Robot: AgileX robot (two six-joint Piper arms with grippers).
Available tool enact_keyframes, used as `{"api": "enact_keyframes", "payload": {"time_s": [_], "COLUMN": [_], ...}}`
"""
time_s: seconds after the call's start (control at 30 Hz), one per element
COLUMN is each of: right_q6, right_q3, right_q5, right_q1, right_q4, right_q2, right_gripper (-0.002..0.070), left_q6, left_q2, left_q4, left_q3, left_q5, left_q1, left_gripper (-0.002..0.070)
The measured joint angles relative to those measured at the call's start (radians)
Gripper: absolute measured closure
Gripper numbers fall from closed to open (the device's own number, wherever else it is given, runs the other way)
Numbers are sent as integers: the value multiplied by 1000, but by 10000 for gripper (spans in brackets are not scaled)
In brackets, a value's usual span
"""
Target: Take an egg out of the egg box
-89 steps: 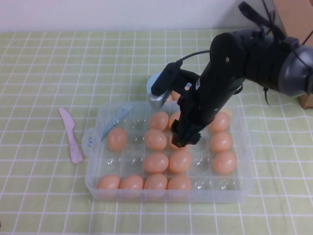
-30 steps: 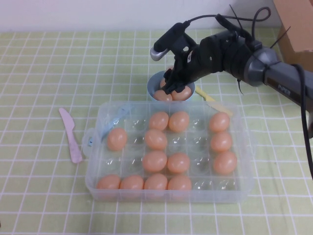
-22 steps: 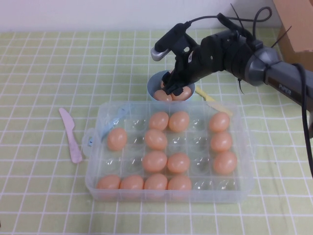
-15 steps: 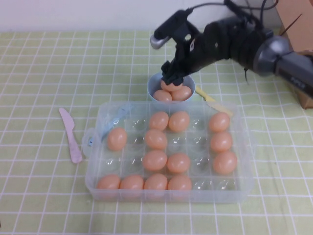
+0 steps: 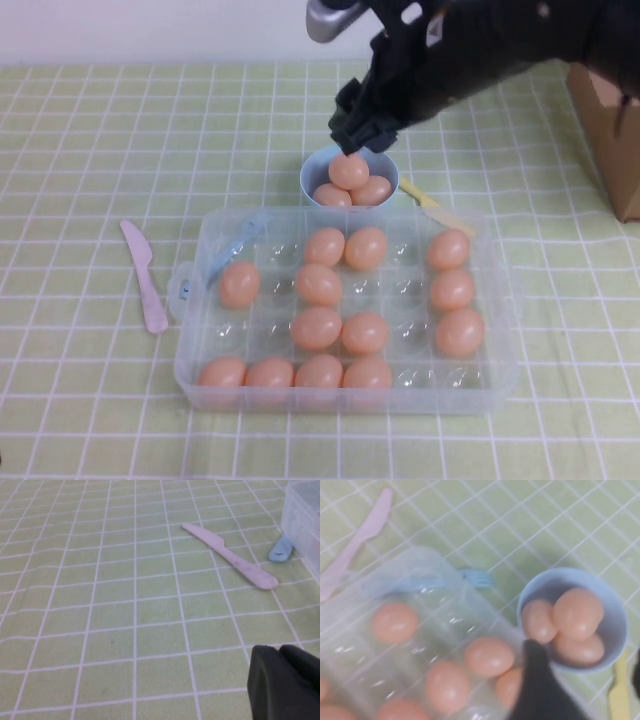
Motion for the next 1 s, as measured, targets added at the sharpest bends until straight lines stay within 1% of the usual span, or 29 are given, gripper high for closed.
{"api": "enact_keyframes", "payload": {"time_s": [0.03,0.07,0.1,0.17,0.23,0.3,0.4,0.47,0.67,0.9,1.0], "right_q6": [14,22,27,29,31,31,31,31,32,36,70], "right_q3": [40,104,139,271,391,486,578,616,665,792,844], "right_q5": [-12,-30,-43,-91,-158,-222,-279,-269,-88,-115,-123], "right_q1": [7,10,15,25,35,44,48,48,48,48,48], "right_q4": [3,8,13,29,39,44,65,73,62,-3,-10], "right_q2": [-28,-72,-103,-181,-261,-332,-429,-487,-604,-755,-822], "right_gripper": [314,385,425,563,637,669,685,688,692,692,692], "left_q6": [0,0,0,0,0,0,0,0,0,0,0], "left_q2": [0,0,0,0,0,0,0,0,0,0,0], "left_q4": [0,0,0,0,0,0,0,0,0,0,0], "left_q3": [0,0,0,0,0,0,0,0,0,0,0], "left_q5": [0,0,0,0,0,0,0,0,0,0,0], "left_q1": [0,0,0,0,0,0,0,0,0,0,0], "left_gripper": [679,679,679,679,679,679,679,679,680,680,679]}}
